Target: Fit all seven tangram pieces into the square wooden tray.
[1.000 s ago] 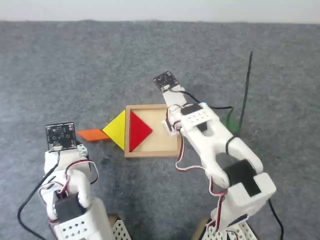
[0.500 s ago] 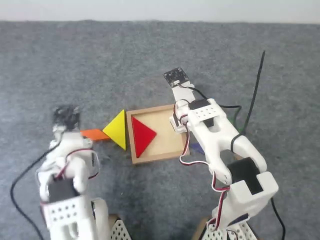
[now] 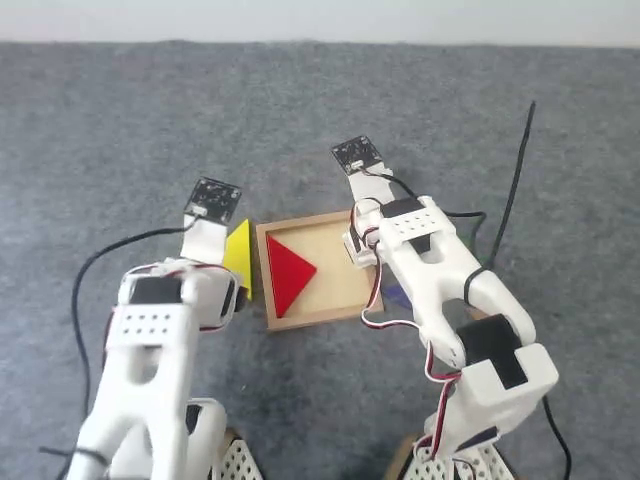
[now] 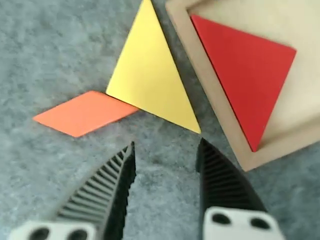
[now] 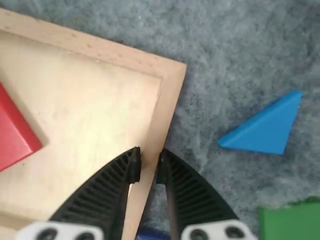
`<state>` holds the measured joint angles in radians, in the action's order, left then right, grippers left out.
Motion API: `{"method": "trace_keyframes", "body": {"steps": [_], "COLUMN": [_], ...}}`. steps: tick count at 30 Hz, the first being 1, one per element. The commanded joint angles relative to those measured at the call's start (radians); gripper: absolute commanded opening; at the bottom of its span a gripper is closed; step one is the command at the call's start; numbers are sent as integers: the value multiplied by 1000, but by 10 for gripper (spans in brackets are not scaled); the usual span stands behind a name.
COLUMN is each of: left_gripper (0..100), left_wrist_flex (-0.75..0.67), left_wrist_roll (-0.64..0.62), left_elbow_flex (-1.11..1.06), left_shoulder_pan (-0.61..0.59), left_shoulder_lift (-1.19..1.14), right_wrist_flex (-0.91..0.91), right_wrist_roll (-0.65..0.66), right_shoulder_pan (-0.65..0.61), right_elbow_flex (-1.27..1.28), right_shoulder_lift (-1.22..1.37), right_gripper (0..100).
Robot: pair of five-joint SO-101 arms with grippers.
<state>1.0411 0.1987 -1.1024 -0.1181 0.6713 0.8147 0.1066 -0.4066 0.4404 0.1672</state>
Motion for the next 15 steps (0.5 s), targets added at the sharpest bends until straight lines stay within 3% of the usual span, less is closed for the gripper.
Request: {"method": "trace_keyframes", "body": {"steps": [1,8,11,15], "left_gripper": [201,204,204,219], "left_wrist_flex": [-48,-207,-212,-218], "left_wrist_roll": [83,393,520,569], "left_elbow_flex": [90,107,134,205], "left_shoulder_pan": [2,-5,-3,2], "left_shoulder_lift": [-114,-244,-267,-318], "right_wrist_flex": [4,2,2,2], "right_wrist_roll": [-5,-6,-6,-6], "right_shoulder_pan": [19,18,18,16], "right_elbow_flex": [-41,-41,-41,-41], "right_shoulder_lift": [-4,-2,-2,-4], "right_gripper": [7,7,7,7]}}
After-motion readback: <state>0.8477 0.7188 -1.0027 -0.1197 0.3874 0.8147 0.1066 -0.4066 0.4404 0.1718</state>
